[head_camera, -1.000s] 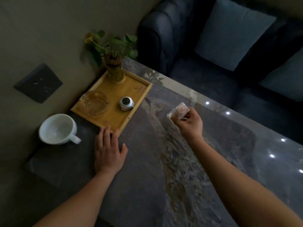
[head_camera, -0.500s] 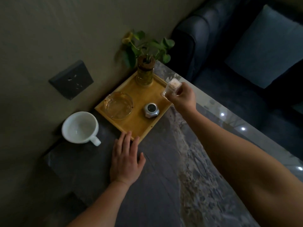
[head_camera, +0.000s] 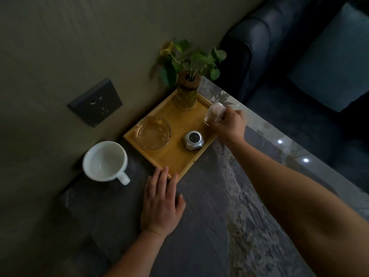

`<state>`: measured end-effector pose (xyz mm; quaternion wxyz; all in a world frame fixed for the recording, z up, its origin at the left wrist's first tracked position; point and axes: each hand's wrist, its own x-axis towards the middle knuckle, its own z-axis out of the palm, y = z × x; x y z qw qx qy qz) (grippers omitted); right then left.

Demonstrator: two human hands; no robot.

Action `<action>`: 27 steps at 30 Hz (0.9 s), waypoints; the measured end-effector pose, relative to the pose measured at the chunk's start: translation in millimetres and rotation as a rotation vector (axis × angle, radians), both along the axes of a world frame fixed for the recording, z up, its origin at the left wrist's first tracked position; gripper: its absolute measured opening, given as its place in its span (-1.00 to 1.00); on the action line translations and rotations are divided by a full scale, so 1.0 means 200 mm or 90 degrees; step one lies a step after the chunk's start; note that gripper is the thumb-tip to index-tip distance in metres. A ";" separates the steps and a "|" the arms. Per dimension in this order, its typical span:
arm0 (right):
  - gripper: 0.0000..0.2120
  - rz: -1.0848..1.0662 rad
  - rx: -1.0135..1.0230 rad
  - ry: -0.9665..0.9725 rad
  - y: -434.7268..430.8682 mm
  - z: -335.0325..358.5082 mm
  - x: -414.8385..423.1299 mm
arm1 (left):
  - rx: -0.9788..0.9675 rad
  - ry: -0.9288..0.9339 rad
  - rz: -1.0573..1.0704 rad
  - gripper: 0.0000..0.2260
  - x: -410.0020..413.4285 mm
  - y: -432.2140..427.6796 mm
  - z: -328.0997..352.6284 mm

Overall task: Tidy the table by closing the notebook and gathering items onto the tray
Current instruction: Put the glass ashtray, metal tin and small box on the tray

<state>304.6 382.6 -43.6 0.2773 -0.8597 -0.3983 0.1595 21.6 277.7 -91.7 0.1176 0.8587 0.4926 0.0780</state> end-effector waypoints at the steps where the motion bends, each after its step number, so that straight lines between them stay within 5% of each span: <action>1: -0.59 0.003 -0.003 -0.010 0.00 0.00 0.00 | -0.001 0.002 0.001 -0.48 0.00 0.00 0.00; 8: -0.49 0.022 -0.012 -0.083 0.00 -0.01 0.04 | -0.010 0.001 0.001 -0.49 0.00 0.00 0.01; 27: -0.47 0.007 -0.020 -0.008 -0.06 -0.01 0.06 | -0.013 0.005 -0.001 -0.49 0.00 0.01 0.00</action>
